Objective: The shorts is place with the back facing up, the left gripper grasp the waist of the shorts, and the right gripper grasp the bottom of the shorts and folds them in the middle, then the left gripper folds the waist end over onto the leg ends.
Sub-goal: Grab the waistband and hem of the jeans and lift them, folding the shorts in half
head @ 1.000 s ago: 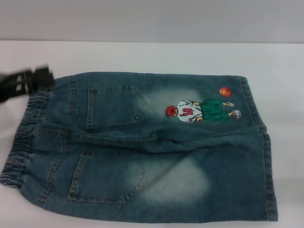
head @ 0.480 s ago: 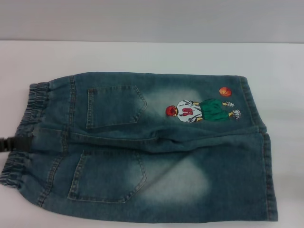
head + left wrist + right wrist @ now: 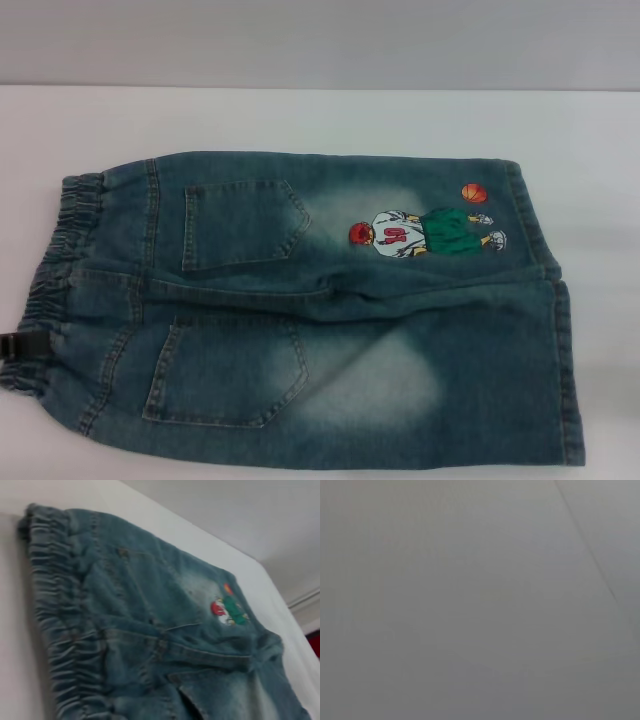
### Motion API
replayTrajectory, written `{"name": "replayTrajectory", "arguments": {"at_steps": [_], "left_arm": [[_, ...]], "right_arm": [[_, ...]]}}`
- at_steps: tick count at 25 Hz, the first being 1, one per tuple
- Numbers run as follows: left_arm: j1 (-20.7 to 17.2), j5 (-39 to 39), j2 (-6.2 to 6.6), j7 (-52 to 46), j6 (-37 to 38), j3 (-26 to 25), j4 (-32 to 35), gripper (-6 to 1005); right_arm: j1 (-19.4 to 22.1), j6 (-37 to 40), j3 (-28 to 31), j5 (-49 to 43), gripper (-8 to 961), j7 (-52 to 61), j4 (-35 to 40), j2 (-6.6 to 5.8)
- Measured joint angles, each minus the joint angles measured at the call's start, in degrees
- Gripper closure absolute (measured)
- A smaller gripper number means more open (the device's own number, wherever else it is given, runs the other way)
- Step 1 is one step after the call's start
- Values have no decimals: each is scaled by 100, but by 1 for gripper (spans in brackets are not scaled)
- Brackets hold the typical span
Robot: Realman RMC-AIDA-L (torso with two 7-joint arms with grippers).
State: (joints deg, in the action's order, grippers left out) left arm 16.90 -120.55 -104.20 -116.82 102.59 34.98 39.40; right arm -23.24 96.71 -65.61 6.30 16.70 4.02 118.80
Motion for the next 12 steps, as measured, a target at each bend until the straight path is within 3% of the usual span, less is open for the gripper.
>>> {"name": "replayTrajectory", "arguments": {"at_steps": [12], "left_arm": [[-50, -213, -14, -16, -757, -4, -290, 193]], "right_arm": [[-8, -4, 0, -5, 248, 0, 2, 4]]}}
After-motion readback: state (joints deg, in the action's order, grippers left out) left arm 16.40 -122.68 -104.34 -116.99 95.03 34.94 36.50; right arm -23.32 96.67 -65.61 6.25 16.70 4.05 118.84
